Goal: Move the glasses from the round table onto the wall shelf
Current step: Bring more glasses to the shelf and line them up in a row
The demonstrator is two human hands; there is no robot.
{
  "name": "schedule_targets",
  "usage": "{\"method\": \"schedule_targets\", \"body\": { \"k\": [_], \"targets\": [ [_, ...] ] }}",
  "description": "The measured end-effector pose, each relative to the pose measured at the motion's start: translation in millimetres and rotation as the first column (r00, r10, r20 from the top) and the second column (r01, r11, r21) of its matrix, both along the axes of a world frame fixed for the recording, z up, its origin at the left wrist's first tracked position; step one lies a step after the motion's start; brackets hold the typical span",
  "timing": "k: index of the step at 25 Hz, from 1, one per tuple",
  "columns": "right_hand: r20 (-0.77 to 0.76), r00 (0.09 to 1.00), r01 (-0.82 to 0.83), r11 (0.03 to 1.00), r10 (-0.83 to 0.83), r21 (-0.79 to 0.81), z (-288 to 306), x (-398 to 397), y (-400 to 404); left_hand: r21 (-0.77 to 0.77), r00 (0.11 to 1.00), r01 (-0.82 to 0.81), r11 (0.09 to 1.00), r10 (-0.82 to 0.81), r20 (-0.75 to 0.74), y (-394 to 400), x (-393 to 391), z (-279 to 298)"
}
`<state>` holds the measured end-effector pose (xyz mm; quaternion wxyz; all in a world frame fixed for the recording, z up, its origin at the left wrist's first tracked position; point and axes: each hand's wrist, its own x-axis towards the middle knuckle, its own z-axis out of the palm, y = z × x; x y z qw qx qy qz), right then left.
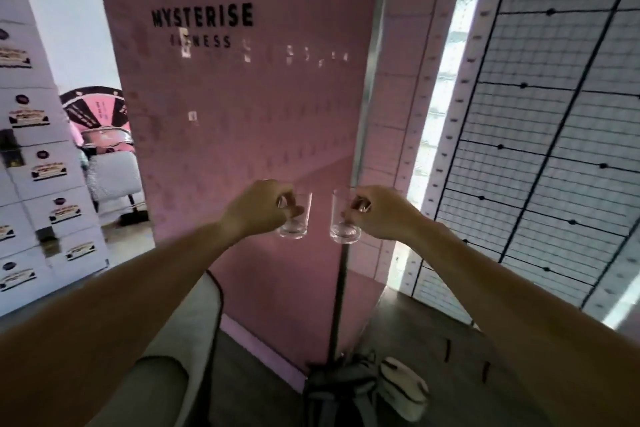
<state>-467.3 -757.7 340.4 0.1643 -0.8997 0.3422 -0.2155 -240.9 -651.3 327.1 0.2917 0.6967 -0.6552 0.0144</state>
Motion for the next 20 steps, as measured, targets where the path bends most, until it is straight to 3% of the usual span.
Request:
{"method": "schedule_targets", "body": {
  "k": [5, 10, 20],
  "targets": [
    [-0.033, 0.977, 0.211, 0.977, -0.211, -0.016, -0.9, -172.0, 1.4, 0.033, 0.978, 0.205, 0.978, -0.205, 0.023, -54.1, -148.7, -1.5],
    [-0.020, 0.892, 0.451, 0.892, -0.452, -0.021, 4.3, -328.0, 16.5, 0.031, 0.880, 0.473, 0.880, -0.474, 0.019, -97.5, -300.3, 6.6],
    [-0.005, 0.539, 0.841, 0.538, -0.843, -0.064, 8.7, -590.0, 50.7, 0.019, 0.543, 0.840, 0.542, -0.839, -0.039, -173.8, -592.5, 11.0]
  ]
}}
